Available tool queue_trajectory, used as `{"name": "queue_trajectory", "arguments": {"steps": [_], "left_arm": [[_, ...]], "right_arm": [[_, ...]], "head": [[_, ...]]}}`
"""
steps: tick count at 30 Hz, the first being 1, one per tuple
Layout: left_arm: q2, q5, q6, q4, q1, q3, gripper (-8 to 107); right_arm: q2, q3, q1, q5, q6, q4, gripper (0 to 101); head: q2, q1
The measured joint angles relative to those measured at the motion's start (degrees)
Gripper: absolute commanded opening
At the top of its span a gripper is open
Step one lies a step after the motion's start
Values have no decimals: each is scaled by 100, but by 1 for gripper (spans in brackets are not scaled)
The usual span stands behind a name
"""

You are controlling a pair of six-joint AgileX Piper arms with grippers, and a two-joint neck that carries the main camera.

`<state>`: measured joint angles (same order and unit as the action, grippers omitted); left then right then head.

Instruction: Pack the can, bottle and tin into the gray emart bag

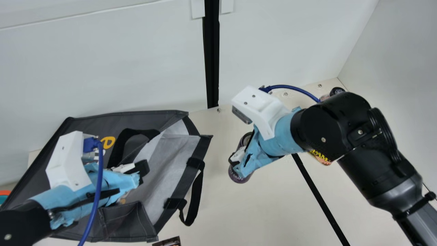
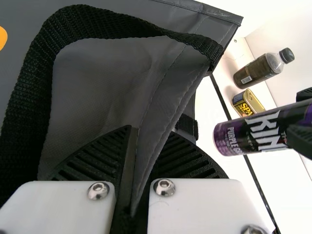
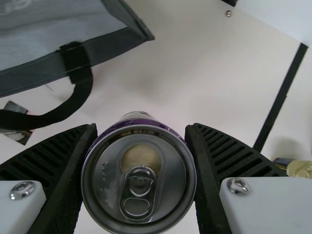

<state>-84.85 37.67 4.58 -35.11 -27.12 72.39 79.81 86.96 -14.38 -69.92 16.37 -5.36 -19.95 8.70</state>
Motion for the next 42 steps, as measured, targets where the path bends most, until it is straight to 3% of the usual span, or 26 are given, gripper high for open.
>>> {"name": "queue_trajectory", "arguments": {"steps": [12,27,42], "left_arm": [[0,0,0,0,0,0,10],[0,0,0,0,0,0,10],[0,0,0,0,0,0,10]], "right_arm": [[-73,-7,-181,0,185,-375,0],[-138,425,-68,-2,681,-1060,0],[-252,76,30,841,1193,-1777,0]], "head": [[0,0],[0,0],[0,0]]}}
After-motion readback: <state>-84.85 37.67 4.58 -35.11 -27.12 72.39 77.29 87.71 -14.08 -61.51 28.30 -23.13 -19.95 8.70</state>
